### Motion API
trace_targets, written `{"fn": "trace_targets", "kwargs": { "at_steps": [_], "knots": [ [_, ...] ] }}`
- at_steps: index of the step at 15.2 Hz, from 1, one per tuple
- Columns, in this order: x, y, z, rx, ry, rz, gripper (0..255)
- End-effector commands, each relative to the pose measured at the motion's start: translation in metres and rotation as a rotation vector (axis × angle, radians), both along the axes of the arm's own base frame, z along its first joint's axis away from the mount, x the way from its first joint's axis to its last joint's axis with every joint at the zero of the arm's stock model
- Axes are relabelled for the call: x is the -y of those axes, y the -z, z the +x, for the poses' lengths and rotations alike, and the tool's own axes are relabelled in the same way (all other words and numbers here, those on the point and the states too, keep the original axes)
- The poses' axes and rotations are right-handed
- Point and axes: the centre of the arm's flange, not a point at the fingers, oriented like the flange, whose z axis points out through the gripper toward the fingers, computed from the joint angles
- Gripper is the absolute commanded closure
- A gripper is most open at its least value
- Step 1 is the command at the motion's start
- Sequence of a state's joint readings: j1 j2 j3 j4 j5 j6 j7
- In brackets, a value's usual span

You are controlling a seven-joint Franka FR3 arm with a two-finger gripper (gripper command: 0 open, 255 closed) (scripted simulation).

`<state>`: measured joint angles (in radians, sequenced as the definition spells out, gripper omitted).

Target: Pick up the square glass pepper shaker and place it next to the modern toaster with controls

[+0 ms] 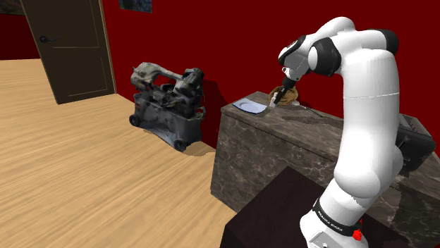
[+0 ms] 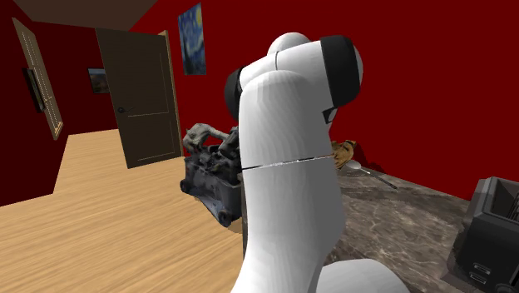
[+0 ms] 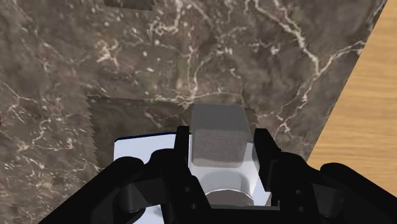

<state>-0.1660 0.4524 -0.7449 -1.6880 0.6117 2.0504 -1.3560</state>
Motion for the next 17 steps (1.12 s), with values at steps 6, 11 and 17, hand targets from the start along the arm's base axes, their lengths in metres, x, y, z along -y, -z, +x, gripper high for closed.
{"fn": "trace_targets", "kwargs": {
  "at_steps": [6, 11, 17],
  "knots": [
    [0.001, -0.036, 0.0, 0.0, 0.0, 0.0, 255],
    [0.001, -0.063, 0.0, 0.0, 0.0, 0.0, 255],
    [0.001, -0.094, 0.0, 0.0, 0.0, 0.0, 255]
  ]
}}
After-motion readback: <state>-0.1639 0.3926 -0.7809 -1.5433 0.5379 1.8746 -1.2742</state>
